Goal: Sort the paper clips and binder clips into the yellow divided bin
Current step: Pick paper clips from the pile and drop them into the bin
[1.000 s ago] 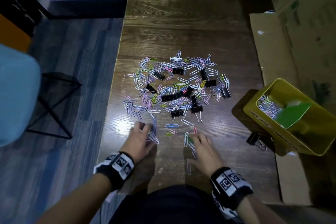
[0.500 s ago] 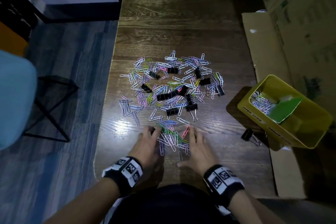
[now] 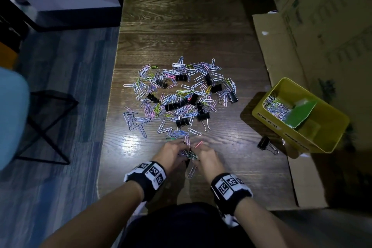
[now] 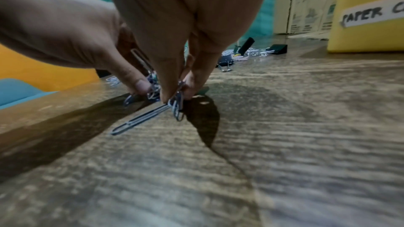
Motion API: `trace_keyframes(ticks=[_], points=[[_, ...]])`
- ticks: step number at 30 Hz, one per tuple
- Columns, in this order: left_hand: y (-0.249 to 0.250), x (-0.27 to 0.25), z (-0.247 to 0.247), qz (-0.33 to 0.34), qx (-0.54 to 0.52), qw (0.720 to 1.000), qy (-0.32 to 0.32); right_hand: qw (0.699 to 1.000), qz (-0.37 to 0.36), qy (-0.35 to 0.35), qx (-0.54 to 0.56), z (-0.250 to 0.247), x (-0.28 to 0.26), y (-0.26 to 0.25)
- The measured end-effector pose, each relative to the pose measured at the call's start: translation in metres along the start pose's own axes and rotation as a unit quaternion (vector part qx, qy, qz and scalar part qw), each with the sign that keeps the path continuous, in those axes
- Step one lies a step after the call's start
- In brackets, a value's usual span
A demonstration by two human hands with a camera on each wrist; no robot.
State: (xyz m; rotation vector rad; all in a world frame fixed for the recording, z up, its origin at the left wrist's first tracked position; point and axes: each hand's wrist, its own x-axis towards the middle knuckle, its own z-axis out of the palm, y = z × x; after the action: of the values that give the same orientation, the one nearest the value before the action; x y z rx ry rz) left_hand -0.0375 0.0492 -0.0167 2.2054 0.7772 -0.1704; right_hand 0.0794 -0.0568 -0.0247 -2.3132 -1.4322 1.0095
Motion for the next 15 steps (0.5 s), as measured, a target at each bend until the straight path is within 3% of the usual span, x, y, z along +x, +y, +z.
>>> trace_keyframes(ticks=[3, 9, 12, 15], points=[[-0.005, 0.005, -0.006, -0.039, -0.059, 0.997, 0.018, 0.999, 0.004, 0.023, 0.034, -0.008, 0.000, 0.006], [-0.013, 0.008, -0.019, -0.114, -0.163, 0.980, -0.010, 0.983, 0.045, 0.096, 0.149, -0.018, 0.000, 0.021], [-0.007, 0.011, -0.034, -0.137, -0.248, 0.959, -0.015, 0.952, 0.079, 0.129, 0.266, -0.030, -0.007, 0.028], [0.016, 0.020, -0.056, -0.117, -0.284, 0.951, -0.016, 0.905, 0.095, 0.159, 0.382, -0.058, -0.022, 0.028]])
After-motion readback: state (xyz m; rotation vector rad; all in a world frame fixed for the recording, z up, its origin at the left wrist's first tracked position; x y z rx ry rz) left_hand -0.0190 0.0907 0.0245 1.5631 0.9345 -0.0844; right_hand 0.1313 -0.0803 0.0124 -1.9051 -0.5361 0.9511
